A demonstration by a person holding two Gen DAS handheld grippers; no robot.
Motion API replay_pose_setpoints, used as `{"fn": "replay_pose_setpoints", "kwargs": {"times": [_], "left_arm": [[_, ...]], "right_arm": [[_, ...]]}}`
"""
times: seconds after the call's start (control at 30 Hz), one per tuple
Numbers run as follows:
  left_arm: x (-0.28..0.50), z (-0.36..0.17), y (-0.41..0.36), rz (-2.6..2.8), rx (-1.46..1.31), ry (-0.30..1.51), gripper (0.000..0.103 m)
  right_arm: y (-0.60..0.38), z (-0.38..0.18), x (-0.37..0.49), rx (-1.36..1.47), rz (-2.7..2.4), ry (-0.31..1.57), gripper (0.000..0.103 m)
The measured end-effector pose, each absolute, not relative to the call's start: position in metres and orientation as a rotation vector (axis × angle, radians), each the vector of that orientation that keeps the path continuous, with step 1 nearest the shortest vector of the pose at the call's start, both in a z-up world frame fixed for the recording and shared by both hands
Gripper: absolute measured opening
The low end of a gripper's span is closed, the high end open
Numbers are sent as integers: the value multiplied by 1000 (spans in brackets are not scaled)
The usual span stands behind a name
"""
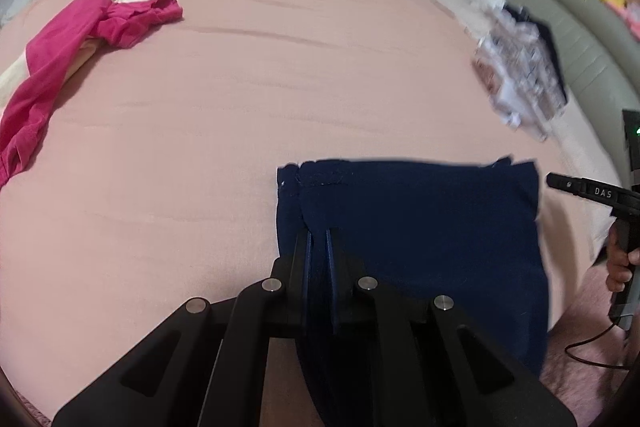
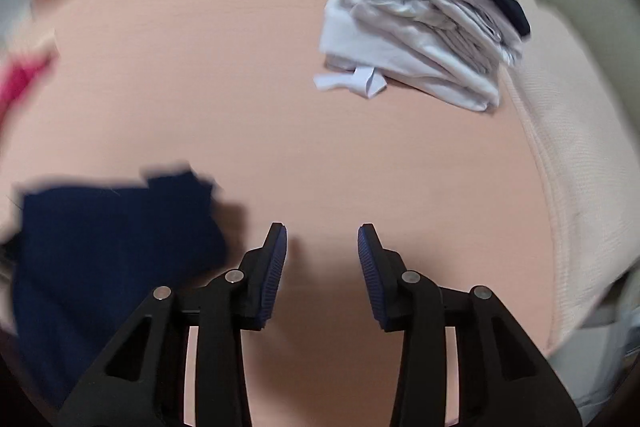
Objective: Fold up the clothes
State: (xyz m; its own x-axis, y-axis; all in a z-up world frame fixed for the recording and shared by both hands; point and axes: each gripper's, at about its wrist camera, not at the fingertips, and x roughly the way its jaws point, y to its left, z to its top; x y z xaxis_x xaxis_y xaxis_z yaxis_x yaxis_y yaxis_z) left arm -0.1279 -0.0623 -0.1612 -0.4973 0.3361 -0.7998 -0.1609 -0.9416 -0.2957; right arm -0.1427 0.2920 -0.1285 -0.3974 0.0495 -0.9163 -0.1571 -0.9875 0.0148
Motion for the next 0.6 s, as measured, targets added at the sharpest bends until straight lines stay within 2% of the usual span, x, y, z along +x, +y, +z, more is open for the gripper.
{"fn": "replay_pose_setpoints", "kwargs": {"times": [0.07, 0.17, 0.23, 0.37, 0.47, 0.53, 0.57, 0.6], "left_arm": [[-129, -155, -64, 2482, -1332, -277, 10], [-135, -156, -62, 2475, -1336, -266, 10], [-138, -168, -56, 2487, -1439, -162, 10], [-135, -170, -58, 2493, -1462, -142, 11], [-133, -164, -65, 2531, -1435, -164, 13], [-132, -158, -66, 2507, -1380, -208, 14], [-132, -155, -66, 2495, -1352, -229, 20], [-132, -153, -66, 2486, -1328, -246, 34]], "right_arm": [[302, -121, -142, -1677, 2598, 330, 41], [288, -125, -148, -1723, 2645, 241, 43], [277, -142, -163, -1736, 2572, 195, 43], [301, -160, -181, -1698, 2423, 353, 42], [316, -150, -174, -1575, 2380, 319, 44], [316, -152, -172, -1674, 2425, 333, 44], [313, -153, -169, -1731, 2462, 343, 43], [309, -152, -165, -1760, 2494, 344, 44]]}}
